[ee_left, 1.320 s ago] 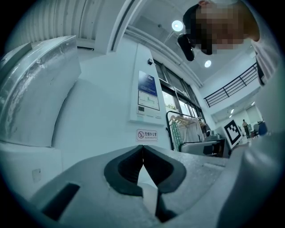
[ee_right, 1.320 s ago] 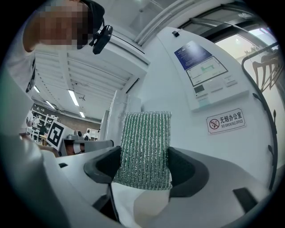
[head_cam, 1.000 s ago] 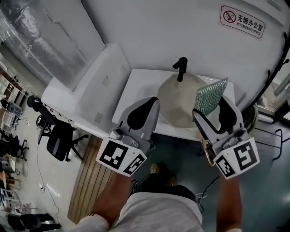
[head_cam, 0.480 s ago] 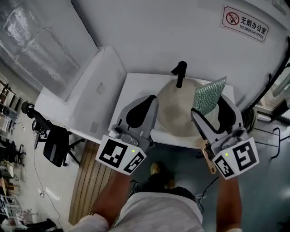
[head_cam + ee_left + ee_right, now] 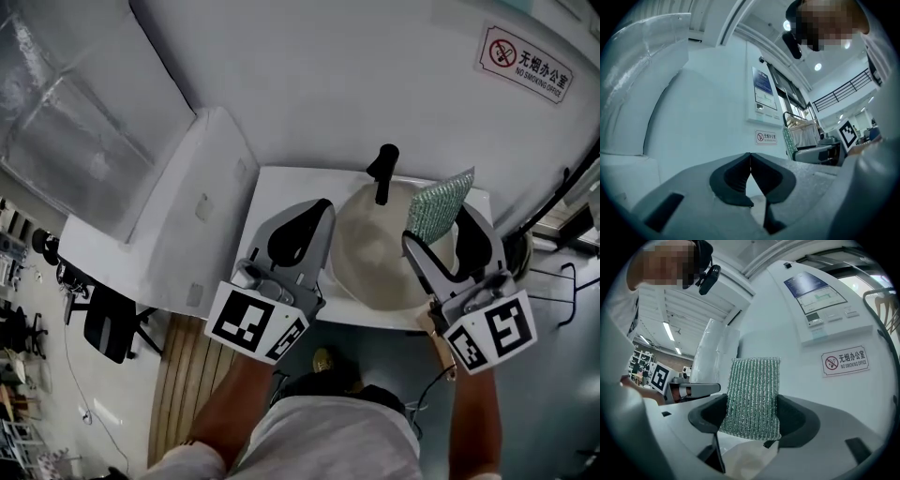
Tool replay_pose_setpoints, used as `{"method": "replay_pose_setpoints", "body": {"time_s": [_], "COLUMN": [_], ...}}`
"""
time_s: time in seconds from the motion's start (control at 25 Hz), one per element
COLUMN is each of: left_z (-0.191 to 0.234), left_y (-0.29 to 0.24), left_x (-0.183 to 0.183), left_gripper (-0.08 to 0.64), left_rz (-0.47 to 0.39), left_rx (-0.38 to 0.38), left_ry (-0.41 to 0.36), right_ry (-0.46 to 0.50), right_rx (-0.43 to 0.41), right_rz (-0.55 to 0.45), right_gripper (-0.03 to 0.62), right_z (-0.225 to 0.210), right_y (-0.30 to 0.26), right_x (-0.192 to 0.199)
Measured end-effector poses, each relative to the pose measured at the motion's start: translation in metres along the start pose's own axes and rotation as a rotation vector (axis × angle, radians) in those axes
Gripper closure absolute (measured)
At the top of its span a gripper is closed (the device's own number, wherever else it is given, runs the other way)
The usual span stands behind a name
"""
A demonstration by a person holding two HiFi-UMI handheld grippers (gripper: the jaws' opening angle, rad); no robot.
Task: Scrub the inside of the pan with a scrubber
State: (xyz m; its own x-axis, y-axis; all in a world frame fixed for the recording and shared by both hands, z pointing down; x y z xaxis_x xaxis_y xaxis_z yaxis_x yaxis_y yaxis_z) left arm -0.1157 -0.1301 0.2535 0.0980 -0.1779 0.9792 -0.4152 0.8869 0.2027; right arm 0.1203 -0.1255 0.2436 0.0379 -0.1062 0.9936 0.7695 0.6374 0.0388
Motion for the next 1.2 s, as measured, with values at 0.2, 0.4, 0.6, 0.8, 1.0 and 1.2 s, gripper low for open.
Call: {"method": "replay_pose_setpoints", "body": {"time_s": [0.2,0.4,0.6,0.8,1.0,1.2], "left_z": [0.020,0.034,0.045,0.049,0.049,0.046], "left_y": [-0.017,-0.029,-0.039,-0.045,-0.051,-0.053], "left_x": [0.010,0.022,0.032,0.043,0.054,0.066], "left_gripper": [0.545,0.545,0.545,0.543,0.543,0.541], "left_rz": [0.010,0.018,0.040,0.089,0.153,0.217], "left_rx": [0.034,0.069,0.074,0.054,0.033,-0.001], "left_ry": [0.023,0.034,0.046,0.044,0.032,0.034], "right_ry": [0.004,0.011,0.006,0.015,0.029,0.001], "right_rx": [0.039,0.069,0.089,0.086,0.052,0.001], "right_rz": [0.020,0.045,0.072,0.113,0.153,0.169], "right_gripper": [0.253,0.253,0.253,0.253,0.253,0.253], "right_z": [-0.005,-0.006,-0.008,-0.013,-0.016,-0.017], "right_y": [-0.019,-0.033,-0.041,-0.047,-0.055,-0.061], "right_x": [0.004,0.009,0.017,0.025,0.034,0.044]}}
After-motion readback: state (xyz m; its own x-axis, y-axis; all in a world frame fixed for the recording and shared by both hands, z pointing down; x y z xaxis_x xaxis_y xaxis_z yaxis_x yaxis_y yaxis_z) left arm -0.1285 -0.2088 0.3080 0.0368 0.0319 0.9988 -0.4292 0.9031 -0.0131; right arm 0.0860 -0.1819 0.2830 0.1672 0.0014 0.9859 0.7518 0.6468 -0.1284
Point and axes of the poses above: the fingertips, and each gripper's own axes: y backward along the fingers, z to its left, x out of its underside, the point moved 9 cm from there along y, backward along the fingers, and after that the axes turned 11 degrees about -x, right-handed, at the moved point
